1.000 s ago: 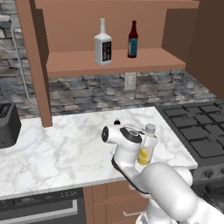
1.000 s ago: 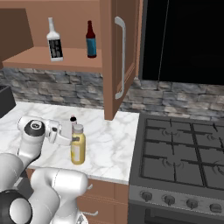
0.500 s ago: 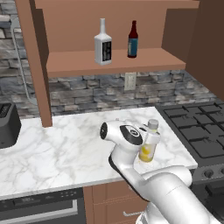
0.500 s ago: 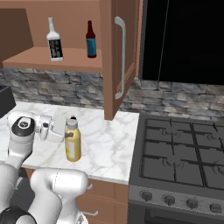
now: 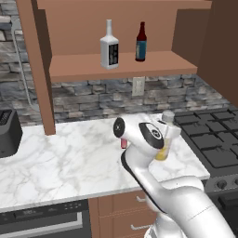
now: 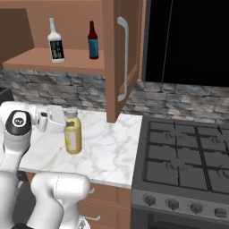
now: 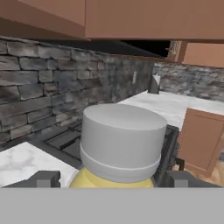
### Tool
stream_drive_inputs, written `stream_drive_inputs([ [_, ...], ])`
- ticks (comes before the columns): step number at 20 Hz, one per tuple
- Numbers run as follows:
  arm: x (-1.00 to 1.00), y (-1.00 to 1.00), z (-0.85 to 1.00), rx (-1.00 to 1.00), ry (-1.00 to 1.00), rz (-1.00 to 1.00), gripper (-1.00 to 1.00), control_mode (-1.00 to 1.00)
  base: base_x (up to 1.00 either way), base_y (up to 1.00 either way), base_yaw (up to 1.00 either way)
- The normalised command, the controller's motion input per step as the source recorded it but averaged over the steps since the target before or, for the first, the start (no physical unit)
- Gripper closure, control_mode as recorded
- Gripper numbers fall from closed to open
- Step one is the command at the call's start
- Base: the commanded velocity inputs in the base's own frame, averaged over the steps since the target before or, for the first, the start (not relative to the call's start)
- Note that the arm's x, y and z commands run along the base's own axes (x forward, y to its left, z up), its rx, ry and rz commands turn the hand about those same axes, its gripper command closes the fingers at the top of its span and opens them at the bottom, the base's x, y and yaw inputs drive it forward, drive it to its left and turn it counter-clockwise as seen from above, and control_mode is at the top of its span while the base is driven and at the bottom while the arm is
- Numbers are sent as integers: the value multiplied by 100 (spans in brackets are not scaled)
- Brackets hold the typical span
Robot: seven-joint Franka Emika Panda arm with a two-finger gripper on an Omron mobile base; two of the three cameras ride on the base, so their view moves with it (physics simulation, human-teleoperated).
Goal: Sort all alcoholic drinks to one cabinet, and non-alcoholic drinks to the other.
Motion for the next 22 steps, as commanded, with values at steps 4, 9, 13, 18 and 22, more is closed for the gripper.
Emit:
stream_drive_inputs([
  [4,-19,8,55,0,0,19,100,-100,0,0,0],
  [9,-46,3,44,0,0,26,100,-100,0,0,0],
  [13,-53,8,38,0,2,33,100,-100,0,0,0],
  [18,-36,8,38,0,5,35,100,-100,0,0,0],
  [22,-15,9,40,0,8,32,100,-100,0,0,0],
])
